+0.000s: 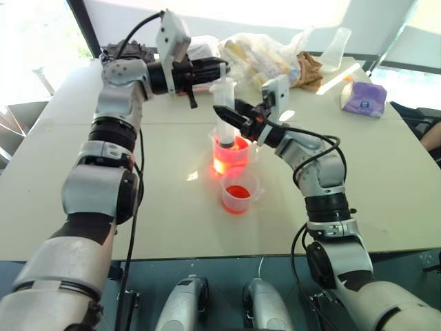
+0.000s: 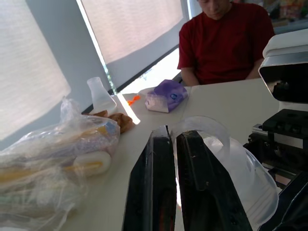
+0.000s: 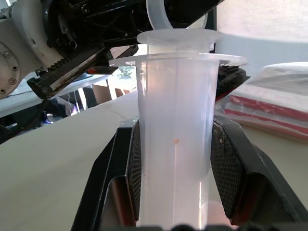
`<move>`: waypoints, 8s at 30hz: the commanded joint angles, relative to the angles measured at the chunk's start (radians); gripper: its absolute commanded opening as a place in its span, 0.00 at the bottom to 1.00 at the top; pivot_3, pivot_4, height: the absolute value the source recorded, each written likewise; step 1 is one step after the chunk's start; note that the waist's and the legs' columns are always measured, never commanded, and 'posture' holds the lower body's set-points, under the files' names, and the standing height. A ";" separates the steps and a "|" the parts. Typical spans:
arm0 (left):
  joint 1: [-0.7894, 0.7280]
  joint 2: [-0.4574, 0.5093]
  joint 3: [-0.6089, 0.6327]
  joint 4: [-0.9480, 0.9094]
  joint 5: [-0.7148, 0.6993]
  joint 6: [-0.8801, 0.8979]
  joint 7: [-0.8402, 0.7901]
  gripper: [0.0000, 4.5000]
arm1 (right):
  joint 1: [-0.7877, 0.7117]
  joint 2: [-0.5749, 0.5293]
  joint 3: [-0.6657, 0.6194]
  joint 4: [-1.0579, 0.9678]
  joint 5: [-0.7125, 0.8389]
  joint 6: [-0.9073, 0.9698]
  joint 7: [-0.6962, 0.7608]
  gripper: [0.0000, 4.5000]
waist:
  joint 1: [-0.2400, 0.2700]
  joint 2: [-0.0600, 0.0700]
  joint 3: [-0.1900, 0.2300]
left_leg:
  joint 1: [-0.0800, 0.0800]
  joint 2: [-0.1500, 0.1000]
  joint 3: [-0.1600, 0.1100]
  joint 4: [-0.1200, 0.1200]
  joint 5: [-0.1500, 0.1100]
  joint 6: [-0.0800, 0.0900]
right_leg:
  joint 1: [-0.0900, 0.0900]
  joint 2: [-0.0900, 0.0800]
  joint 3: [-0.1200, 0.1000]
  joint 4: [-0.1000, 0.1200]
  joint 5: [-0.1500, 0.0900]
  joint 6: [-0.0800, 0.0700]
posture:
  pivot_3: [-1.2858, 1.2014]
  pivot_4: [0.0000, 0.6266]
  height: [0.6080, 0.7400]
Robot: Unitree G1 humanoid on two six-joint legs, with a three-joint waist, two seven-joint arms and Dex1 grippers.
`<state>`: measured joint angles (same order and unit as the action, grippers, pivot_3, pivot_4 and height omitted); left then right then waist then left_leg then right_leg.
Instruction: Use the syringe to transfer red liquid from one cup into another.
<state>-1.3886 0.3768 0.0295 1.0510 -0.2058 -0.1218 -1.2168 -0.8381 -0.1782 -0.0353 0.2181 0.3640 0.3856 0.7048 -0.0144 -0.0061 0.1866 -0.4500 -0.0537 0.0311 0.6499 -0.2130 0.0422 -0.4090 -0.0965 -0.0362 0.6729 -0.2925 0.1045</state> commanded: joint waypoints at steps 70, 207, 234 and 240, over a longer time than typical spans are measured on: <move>0.402 0.292 0.211 -0.716 -0.224 0.677 0.033 0.71 | -0.186 -0.062 -0.193 -0.143 0.245 0.196 -0.179 0.33 | -0.002 -0.002 0.001 | 0.001 0.001 -0.001 0.001 0.000 -0.001 | -0.001 -0.002 0.002 0.008 0.000 0.000 | 0.52 0.24 1.00; 0.137 -0.118 -0.016 -0.501 -0.128 0.382 -0.217 0.19 | 0.031 -0.244 -0.204 -0.464 0.537 0.612 -0.197 0.33 | 0.006 -0.005 0.000 | -0.012 0.000 -0.001 0.009 0.001 0.005 | -0.005 0.000 0.004 -0.002 0.003 0.004 | 0.52 0.24 1.00; 0.983 0.307 0.260 -1.414 -0.389 0.890 0.225 0.66 | -0.307 -0.635 -0.100 0.256 0.416 1.075 -0.223 0.33 | -0.002 -0.004 0.000 | -0.011 0.000 -0.002 0.010 -0.003 0.007 | -0.001 -0.004 0.007 -0.010 0.004 0.003 | 0.52 0.24 1.00; 1.191 0.255 0.289 -1.592 -0.444 0.914 0.381 0.66 | -0.326 -0.589 0.155 0.456 0.239 0.977 -0.017 0.33 | -0.001 -0.003 0.000 | -0.010 0.000 -0.002 0.006 -0.003 0.008 | -0.002 -0.004 0.007 -0.009 0.004 0.003 | 0.52 0.24 1.00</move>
<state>-0.2004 0.6339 0.2962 -0.4859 -0.6291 0.8012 -0.8718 -1.1255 -0.7630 0.0948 0.6496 0.6427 1.4052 0.6314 -0.0153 -0.0089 0.1861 -0.4604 -0.0541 0.0293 0.6556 -0.2160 0.0504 -0.4113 -0.1008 -0.0294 0.6639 -0.2885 0.1075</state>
